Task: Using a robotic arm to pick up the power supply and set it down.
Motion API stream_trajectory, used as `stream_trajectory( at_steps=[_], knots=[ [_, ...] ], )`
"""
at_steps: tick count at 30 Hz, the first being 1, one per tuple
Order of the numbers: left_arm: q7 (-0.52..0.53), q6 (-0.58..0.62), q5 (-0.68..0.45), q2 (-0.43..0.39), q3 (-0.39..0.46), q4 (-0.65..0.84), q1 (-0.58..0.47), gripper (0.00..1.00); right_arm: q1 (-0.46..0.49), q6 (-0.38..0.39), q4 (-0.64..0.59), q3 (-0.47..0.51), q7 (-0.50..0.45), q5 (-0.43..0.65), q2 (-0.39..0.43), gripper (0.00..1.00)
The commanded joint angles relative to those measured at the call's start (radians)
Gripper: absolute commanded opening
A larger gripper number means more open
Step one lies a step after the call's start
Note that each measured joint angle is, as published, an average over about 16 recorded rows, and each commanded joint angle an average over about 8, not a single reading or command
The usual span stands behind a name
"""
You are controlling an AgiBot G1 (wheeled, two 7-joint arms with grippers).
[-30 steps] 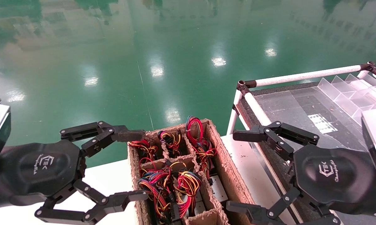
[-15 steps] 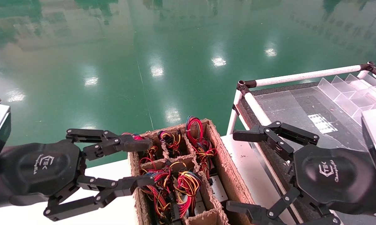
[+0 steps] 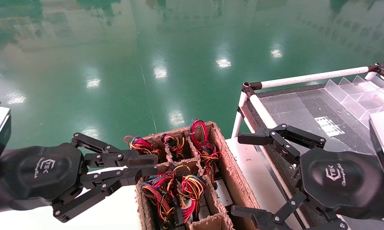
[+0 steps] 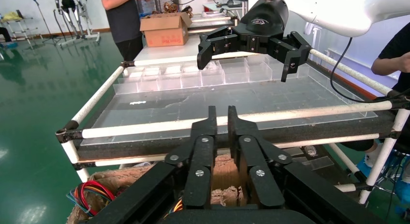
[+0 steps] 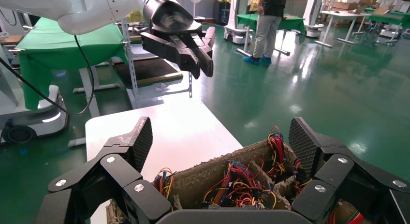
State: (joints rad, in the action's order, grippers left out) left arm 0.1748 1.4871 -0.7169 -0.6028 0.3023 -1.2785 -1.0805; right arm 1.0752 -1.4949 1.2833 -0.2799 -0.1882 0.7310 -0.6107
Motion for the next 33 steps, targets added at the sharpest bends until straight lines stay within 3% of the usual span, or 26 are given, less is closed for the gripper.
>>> stream_trajectory(
  at_steps=[1, 2, 9, 10, 33],
  knots=[
    [0.0, 0.0, 0.0, 0.0, 0.0, 0.0, 0.0, 0.0, 0.0, 0.0, 0.0, 0.0, 0.0, 0.0, 0.0, 1.0],
    [0.0, 0.0, 0.0, 0.0, 0.0, 0.0, 0.0, 0.05, 0.0, 0.0, 0.0, 0.0, 0.0, 0.0, 0.0, 1.0],
    [0.0, 0.0, 0.0, 0.0, 0.0, 0.0, 0.0, 0.92, 0.0, 0.0, 0.0, 0.0, 0.0, 0.0, 0.0, 1.0],
    [0.0, 0.0, 0.0, 0.0, 0.0, 0.0, 0.0, 1.0, 0.0, 0.0, 0.0, 0.0, 0.0, 0.0, 0.0, 1.0],
    [0.0, 0.0, 0.0, 0.0, 0.0, 0.0, 0.0, 1.0, -0.006, 0.003, -0.009, 0.001, 0.003, 0.004, 0.006, 1.0]
  ],
)
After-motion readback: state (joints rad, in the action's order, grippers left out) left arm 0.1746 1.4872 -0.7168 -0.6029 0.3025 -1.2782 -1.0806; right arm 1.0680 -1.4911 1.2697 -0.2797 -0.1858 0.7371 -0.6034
